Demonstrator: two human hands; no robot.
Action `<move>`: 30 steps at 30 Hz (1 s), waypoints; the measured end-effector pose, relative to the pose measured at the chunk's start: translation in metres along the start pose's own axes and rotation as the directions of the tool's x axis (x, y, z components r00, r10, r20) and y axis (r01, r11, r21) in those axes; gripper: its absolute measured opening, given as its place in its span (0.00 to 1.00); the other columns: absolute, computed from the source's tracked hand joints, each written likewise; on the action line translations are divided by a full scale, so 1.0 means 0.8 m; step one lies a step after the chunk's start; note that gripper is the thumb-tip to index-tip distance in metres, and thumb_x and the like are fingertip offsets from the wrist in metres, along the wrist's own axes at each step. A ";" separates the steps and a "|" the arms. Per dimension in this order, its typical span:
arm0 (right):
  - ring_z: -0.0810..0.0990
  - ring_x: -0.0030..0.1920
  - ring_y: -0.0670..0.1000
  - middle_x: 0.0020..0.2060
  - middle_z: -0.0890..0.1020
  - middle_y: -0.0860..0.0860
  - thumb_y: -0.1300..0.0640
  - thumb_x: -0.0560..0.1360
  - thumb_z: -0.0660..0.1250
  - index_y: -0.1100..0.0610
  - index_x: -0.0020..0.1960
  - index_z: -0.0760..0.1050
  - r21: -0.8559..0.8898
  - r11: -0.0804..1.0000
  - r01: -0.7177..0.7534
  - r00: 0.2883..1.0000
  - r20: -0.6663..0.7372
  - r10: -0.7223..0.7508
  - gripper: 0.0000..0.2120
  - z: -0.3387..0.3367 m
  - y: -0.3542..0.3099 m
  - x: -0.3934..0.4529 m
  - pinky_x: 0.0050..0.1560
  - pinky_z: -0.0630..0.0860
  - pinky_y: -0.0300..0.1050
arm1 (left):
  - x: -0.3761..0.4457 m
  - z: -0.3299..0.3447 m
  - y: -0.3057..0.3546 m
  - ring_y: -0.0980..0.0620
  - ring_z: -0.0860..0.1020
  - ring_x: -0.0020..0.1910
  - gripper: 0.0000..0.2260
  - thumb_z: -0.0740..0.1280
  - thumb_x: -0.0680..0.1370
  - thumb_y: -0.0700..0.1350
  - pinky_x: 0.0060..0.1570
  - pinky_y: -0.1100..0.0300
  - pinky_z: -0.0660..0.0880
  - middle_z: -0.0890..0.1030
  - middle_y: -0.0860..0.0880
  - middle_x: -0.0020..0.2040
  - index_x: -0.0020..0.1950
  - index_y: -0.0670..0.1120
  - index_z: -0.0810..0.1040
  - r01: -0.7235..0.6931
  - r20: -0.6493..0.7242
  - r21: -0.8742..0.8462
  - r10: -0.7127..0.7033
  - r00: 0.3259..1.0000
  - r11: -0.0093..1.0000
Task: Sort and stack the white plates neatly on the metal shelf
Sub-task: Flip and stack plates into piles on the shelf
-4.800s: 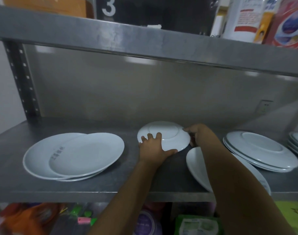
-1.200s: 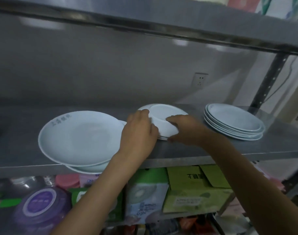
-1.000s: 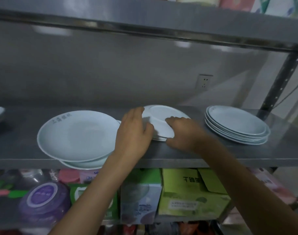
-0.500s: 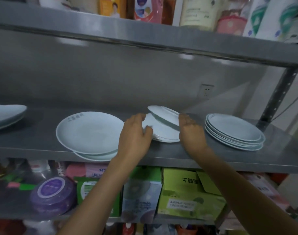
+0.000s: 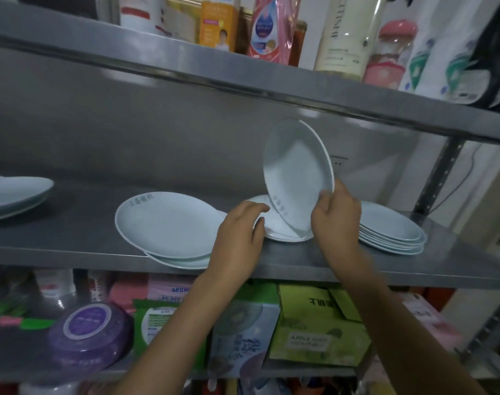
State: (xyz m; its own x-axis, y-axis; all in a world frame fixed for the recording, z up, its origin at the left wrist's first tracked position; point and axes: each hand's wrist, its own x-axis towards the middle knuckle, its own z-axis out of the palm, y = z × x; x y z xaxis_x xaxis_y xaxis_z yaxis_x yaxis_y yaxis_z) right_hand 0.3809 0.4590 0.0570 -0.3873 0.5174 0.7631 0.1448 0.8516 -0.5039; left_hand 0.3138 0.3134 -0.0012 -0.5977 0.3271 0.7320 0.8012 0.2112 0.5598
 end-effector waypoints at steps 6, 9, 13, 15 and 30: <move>0.81 0.48 0.57 0.44 0.81 0.55 0.67 0.76 0.61 0.62 0.52 0.77 0.471 0.771 -0.429 0.897 0.120 0.426 0.08 0.006 -0.032 -0.026 0.45 0.76 0.45 | -0.022 -0.007 -0.001 0.54 0.68 0.68 0.18 0.68 0.78 0.43 0.68 0.65 0.61 0.73 0.52 0.68 0.68 0.49 0.74 -0.055 0.110 0.026 0.052 0.993 0.998; 0.80 0.45 0.55 0.40 0.80 0.51 0.71 0.75 0.60 0.57 0.44 0.74 0.654 0.435 -0.619 0.751 0.330 0.572 0.10 0.010 -0.044 -0.028 0.50 0.79 0.56 | -0.026 -0.012 -0.008 0.51 0.65 0.70 0.21 0.72 0.75 0.45 0.68 0.65 0.56 0.72 0.50 0.70 0.68 0.47 0.74 -0.098 0.139 0.088 0.086 0.987 0.991; 0.79 0.50 0.59 0.49 0.79 0.57 0.72 0.76 0.59 0.67 0.63 0.71 0.660 0.203 -0.723 0.635 0.520 0.572 0.16 0.026 -0.044 -0.027 0.39 0.81 0.54 | -0.027 -0.020 -0.018 0.48 0.72 0.63 0.15 0.71 0.75 0.48 0.65 0.57 0.68 0.79 0.48 0.60 0.60 0.45 0.80 -0.115 0.030 0.161 0.112 0.993 0.980; 0.79 0.52 0.60 0.54 0.78 0.59 0.72 0.75 0.59 0.67 0.66 0.68 0.650 0.166 -0.742 0.620 0.569 0.540 0.19 0.035 -0.045 -0.031 0.35 0.82 0.52 | -0.025 -0.028 -0.021 0.49 0.75 0.56 0.10 0.71 0.75 0.47 0.58 0.55 0.72 0.81 0.49 0.53 0.54 0.45 0.82 -0.112 -0.031 0.179 0.119 0.992 0.978; 0.75 0.20 0.55 0.23 0.78 0.60 0.46 0.76 0.63 0.68 0.41 0.77 0.275 0.773 -0.571 0.661 0.713 0.235 0.23 0.063 -0.067 -0.061 0.24 0.74 0.42 | -0.050 -0.099 -0.054 0.48 0.78 0.45 0.04 0.75 0.71 0.40 0.49 0.65 0.68 0.82 0.48 0.43 0.44 0.42 0.82 0.024 -0.231 0.229 0.030 0.972 0.973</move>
State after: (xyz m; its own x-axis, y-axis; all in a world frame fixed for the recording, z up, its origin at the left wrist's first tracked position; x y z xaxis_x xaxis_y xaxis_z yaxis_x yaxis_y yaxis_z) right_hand 0.3458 0.3834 0.0263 -0.8710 0.4814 0.0976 0.0826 0.3395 -0.9370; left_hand 0.3010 0.2179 -0.0239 -0.5634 0.1114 0.8186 0.7717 0.4247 0.4734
